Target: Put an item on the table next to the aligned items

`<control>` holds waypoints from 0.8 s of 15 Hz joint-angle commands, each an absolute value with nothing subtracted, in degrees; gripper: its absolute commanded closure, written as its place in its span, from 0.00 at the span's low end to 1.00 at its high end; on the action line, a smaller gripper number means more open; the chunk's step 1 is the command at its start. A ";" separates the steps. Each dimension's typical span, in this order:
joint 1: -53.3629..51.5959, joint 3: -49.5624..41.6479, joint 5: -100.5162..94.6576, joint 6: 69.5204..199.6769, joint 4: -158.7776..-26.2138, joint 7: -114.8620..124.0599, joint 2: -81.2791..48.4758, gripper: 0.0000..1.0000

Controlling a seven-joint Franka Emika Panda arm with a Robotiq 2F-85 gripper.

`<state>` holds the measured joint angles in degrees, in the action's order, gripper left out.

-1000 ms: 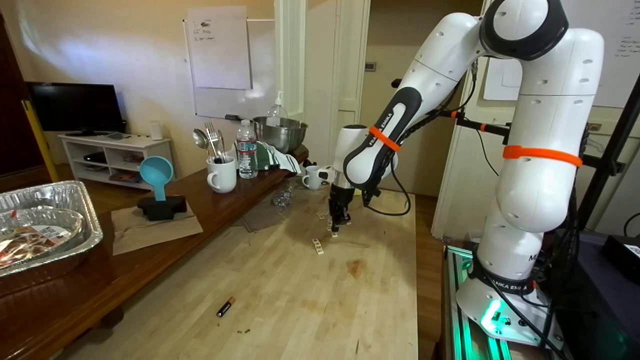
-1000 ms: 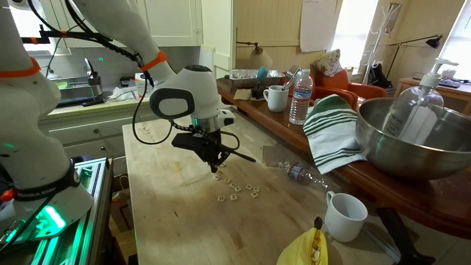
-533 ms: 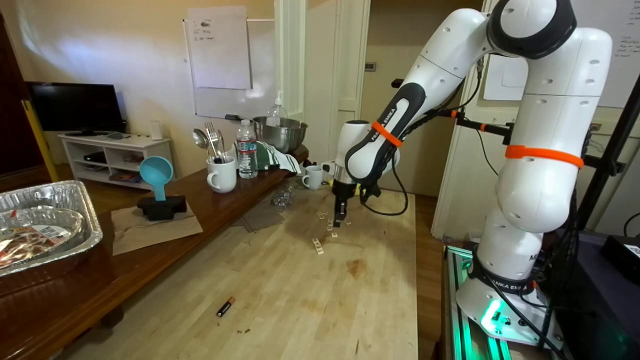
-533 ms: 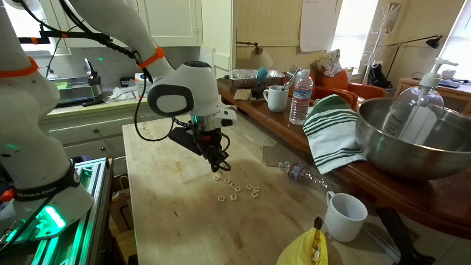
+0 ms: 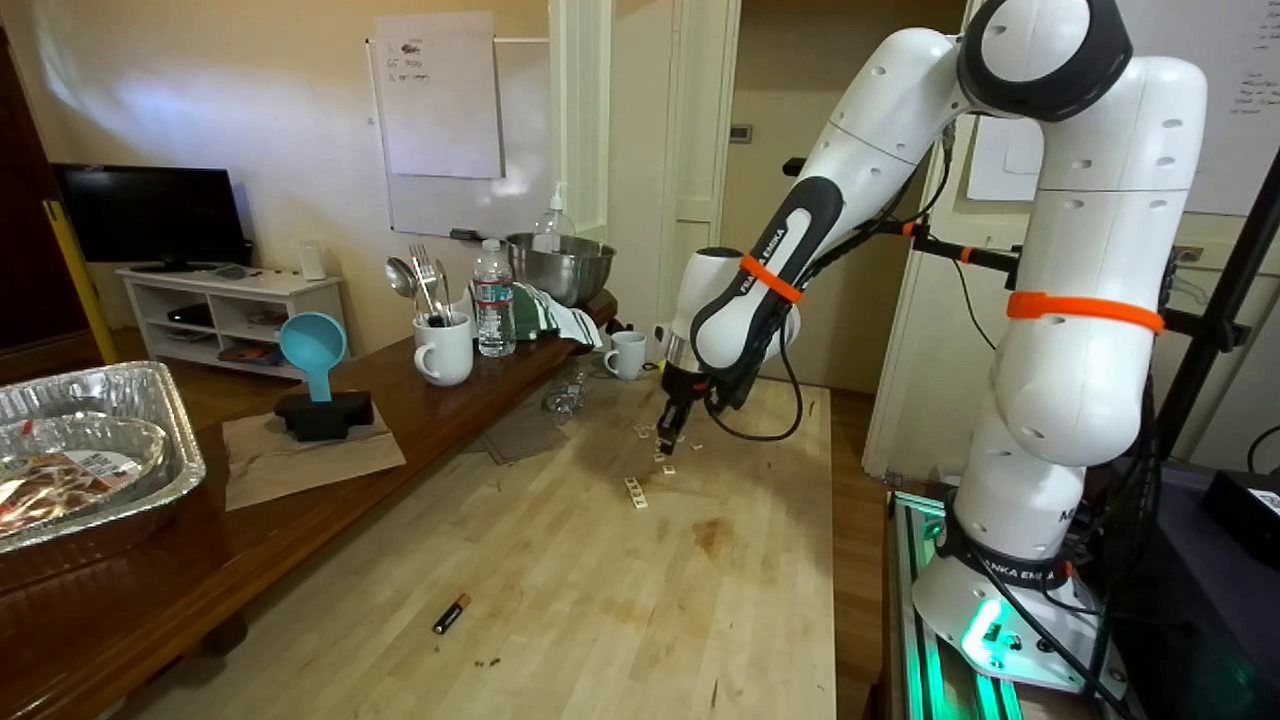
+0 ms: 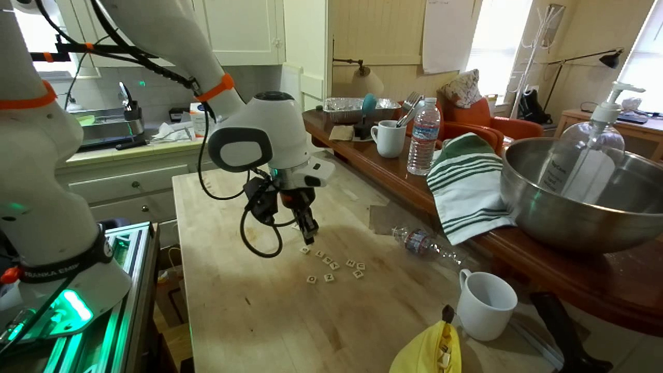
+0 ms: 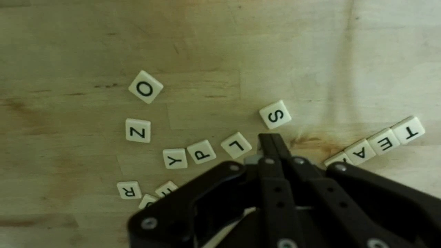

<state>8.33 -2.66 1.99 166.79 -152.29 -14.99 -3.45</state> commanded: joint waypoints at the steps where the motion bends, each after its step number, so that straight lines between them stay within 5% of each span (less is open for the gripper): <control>1: 7.11 -4.21 0.43 169.43 -152.78 -7.43 -5.89 1.00; 12: 6.50 -3.80 1.07 169.46 -152.37 -3.97 -8.01 1.00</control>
<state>7.43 -3.37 1.65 167.56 -152.31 -4.64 -6.69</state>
